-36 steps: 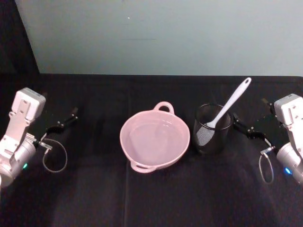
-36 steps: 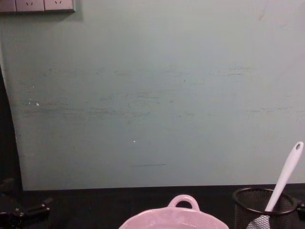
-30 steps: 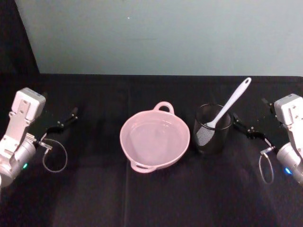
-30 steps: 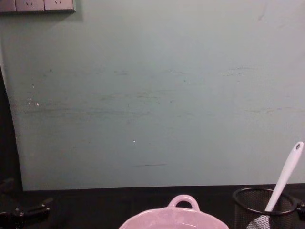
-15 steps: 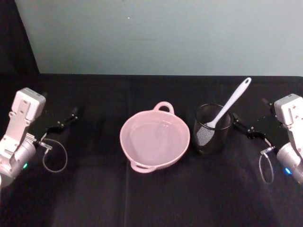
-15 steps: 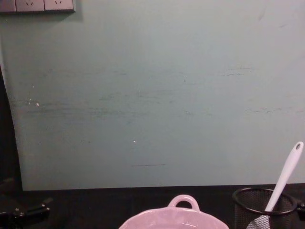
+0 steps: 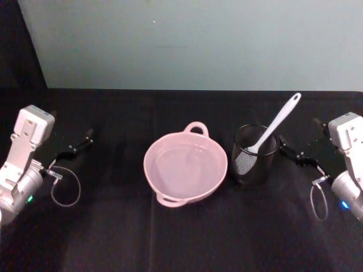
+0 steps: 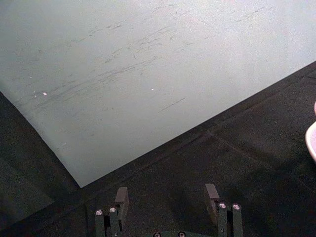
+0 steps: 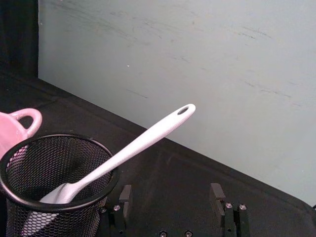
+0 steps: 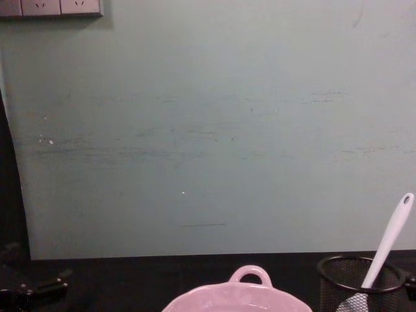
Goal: Use the one hand to pick up the spoon and stir the clear water in the bowl.
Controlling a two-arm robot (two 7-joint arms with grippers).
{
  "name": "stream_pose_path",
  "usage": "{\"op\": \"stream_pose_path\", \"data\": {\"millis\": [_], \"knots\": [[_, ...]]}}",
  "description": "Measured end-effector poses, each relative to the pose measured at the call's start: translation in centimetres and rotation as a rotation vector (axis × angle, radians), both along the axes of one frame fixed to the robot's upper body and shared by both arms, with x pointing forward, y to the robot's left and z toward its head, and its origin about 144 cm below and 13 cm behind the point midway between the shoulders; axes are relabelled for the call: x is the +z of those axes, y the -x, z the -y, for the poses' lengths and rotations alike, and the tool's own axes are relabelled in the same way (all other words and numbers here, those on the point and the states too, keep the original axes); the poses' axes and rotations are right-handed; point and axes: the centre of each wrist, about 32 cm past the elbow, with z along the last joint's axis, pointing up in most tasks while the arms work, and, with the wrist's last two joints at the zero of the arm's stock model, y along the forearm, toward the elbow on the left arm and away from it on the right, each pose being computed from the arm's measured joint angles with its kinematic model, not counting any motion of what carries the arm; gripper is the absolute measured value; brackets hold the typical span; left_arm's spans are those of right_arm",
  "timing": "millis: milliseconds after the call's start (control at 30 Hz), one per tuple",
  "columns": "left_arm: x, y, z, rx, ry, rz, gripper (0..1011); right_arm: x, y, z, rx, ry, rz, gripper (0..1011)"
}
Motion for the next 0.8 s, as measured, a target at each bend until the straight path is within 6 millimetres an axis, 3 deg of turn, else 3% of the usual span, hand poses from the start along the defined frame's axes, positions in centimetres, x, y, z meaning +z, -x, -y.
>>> {"op": "stream_pose_path", "data": {"millis": [233, 467, 600, 800], "knots": [[0.0, 0.0, 0.0, 0.0, 0.0, 0.0, 1011, 0.3, 0.4, 0.3, -0.007, 0.005, -0.009, 1002], [0.0, 0.0, 0.0, 0.0, 0.0, 0.0, 1011, 1.4, 2.6, 1.1, -0.039, -0.033, -0.021, 1002], [0.0, 0.0, 0.0, 0.0, 0.0, 0.0, 1011, 2.2, 3.8, 1.4, -0.047, -0.132, -0.007, 1002], [0.0, 0.0, 0.0, 0.0, 0.0, 0.0, 1011, 2.7, 3.8, 1.7, 0.009, -0.375, -0.027, 1002]]}}
